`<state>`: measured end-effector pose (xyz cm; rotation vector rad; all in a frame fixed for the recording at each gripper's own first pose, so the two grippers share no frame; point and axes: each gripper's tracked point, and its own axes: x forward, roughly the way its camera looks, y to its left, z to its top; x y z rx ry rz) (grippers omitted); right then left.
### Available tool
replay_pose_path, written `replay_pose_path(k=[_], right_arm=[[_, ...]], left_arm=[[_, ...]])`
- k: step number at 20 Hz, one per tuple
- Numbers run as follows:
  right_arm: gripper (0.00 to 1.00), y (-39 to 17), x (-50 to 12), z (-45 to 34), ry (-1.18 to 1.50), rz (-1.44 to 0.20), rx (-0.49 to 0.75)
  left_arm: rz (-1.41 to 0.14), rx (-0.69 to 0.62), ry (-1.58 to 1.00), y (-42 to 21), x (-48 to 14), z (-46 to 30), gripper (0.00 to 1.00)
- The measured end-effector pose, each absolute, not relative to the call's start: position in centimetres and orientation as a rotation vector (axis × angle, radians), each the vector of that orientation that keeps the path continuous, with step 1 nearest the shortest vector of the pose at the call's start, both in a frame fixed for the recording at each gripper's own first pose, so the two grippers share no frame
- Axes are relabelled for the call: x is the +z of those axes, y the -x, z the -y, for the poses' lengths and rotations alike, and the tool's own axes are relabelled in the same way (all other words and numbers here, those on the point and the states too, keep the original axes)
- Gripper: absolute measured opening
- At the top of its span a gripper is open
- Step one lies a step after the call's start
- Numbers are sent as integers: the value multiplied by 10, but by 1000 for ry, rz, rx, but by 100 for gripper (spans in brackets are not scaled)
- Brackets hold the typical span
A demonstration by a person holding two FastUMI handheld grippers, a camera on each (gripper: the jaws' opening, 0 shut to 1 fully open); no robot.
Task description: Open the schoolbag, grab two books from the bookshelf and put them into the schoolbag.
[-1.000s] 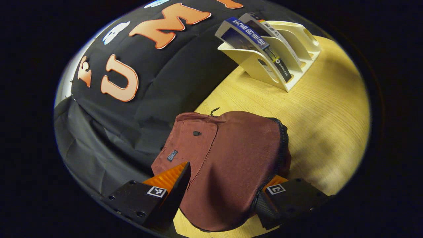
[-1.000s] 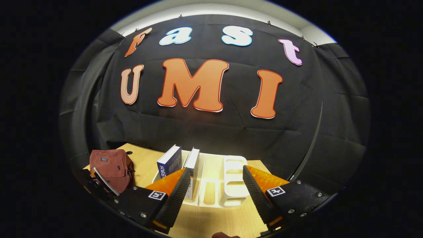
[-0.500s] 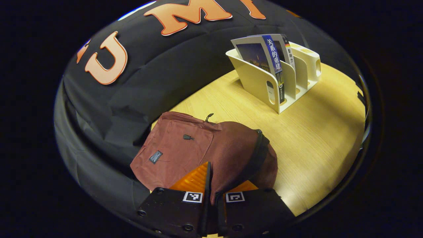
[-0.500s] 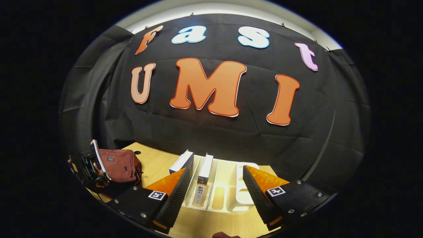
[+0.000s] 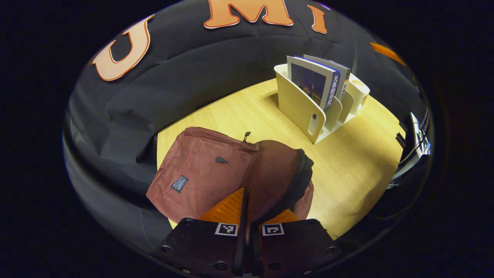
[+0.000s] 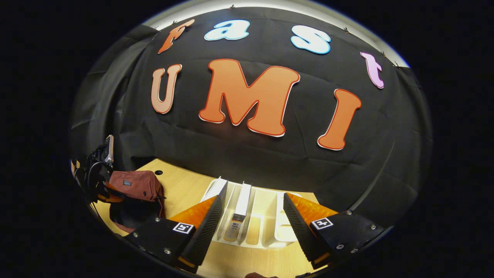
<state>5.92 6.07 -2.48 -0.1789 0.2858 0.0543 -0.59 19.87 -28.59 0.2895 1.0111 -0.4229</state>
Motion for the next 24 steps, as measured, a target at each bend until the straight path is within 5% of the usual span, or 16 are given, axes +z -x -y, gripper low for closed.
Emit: replay_pose_path(k=[11, 24], right_arm=[[95, -106, -40, -133, 92, -562, 224], [96, -174, -142, -155, -17, -1062, 126]], left_arm=[[-1232, -509, -246, -29, -245, -227, 8], [-1227, -602, -352, -49, -243, -239, 8]])
